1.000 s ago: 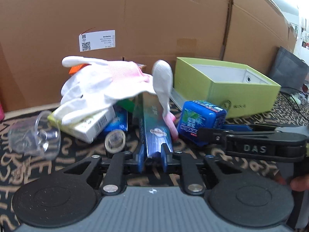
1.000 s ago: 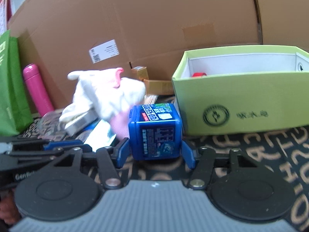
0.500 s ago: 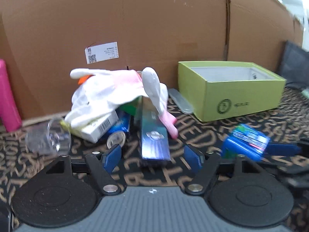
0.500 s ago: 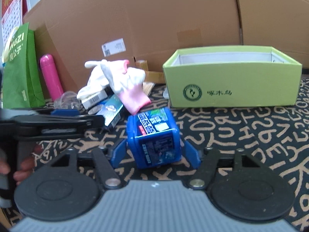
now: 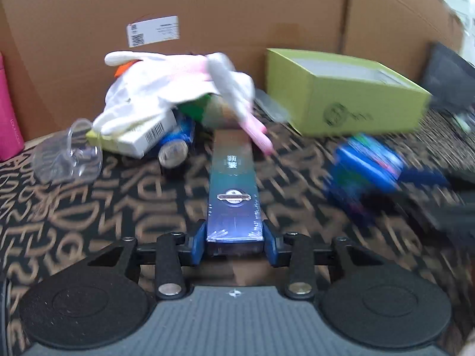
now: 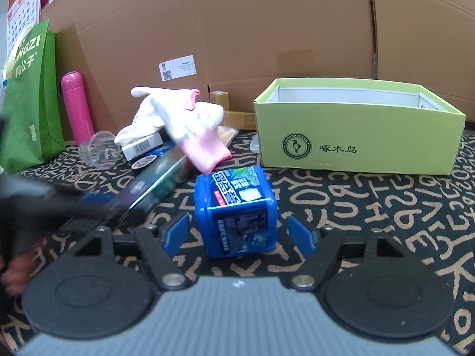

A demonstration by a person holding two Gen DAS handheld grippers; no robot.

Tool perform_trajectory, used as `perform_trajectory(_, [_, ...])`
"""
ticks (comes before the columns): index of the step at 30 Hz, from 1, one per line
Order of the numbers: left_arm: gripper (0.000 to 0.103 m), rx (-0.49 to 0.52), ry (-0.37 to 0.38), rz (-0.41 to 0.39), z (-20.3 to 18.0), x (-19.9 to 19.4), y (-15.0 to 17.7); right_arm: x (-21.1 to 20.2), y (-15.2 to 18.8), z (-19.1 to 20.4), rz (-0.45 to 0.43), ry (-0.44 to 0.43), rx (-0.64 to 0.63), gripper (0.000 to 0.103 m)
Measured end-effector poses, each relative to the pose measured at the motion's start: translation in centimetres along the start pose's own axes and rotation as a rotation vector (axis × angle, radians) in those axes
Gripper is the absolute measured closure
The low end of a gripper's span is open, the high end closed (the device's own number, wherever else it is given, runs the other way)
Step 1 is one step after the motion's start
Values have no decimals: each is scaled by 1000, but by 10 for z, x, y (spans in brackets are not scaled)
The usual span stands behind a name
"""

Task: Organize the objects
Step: 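Grasp the blue square container with the right tool while the left tool grasps the silver box, then carry the blue container and silver box into the light-green box and release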

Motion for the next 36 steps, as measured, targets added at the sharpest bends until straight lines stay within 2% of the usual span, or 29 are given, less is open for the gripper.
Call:
perform_trajectory(1, [59, 4, 7, 3, -1, -6, 5, 2, -1, 0, 3, -1, -1, 29])
perform_trajectory(5, [34, 10, -35, -19, -3, -2, 0, 8, -3, 2, 10, -10, 0, 29])
perform_trajectory(7, [34, 3, -65, -20, -4, 9, -11, 8, -4, 5, 7, -6, -16, 29])
perform_trajectory(11, [32, -22, -62, 12, -3, 35, -28, 13, -6, 6, 16, 18, -49, 29])
perform_trajectory(13, [32, -22, -78, -2, -4, 42, -32, 16, -8, 7, 17, 29, -60, 29])
perform_trajectory(16, [45, -19, -48, -1, -4, 41, -33, 21, -10, 6, 21, 32, -72, 29])
perform_trajectory(18, [45, -4, -52, -2, -7, 40, -31, 25, -11, 5, 26, 29, -71, 30])
perform_trajectory(21, [45, -5, -54, -17, -7, 40, -29, 30, -12, 4, 47, 7, -69, 44])
perform_trajectory(22, [47, -8, -51, -15, -6, 40, -29, 31, -12, 4, 51, -1, -70, 44])
perform_trajectory(23, [57, -12, -45, -11, -6, 39, -29, 31, -11, 5, 50, -1, -71, 44])
perform_trajectory(24, [62, -16, -41, -7, -7, 37, -29, 30, -11, 5, 50, -3, -74, 44])
perform_trajectory(26, [62, -35, -26, 12, -8, 33, -29, 29, -11, 4, 46, -8, -68, 44])
perform_trajectory(28, [62, -65, 31, 22, -9, 25, -28, 25, -10, 1, 31, -24, -45, 44])
perform_trajectory(30, [62, -92, 100, 17, -13, 14, -29, 19, -11, -7, 18, -85, 21, 44])
perform_trajectory(32, [63, -75, 115, -21, -22, 0, -35, 13, -12, -16, 2, -158, 84, 44])
perform_trajectory(34, [63, -47, 129, -71, -31, -14, -43, 3, -17, -24, -33, -154, 106, 44])
perform_trajectory(36, [63, -38, 161, -110, -39, -26, -54, -8, -23, -30, -77, -112, 100, 44])
Point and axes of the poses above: each gripper's, at about its wrist camera, not at the fingertips, and x roughly the way its jaws point, z to its left, y to its underside, the point moved 1 cm from there along x, roughly the way its jaws point, and after that the axes turned 4 degrees about z, right-handed, at the moved point
